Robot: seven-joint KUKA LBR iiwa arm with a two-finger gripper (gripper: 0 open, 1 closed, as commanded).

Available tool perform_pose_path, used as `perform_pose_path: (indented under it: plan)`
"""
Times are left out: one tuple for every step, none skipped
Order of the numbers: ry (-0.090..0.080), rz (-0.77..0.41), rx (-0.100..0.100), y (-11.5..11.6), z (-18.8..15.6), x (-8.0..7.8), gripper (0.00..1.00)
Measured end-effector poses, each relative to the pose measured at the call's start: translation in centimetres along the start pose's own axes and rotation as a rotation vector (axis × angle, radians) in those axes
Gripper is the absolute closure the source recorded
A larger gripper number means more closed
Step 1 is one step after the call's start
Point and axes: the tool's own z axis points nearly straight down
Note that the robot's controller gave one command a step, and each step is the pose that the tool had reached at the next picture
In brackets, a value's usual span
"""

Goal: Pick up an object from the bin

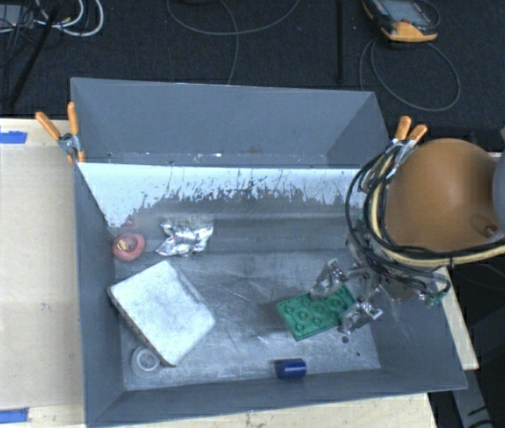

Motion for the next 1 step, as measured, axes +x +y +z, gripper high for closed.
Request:
perform_pose_path:
  plan:
    - [0.003, -0.132, -0.003, -1.85, -3.09, 1.34, 1.0]
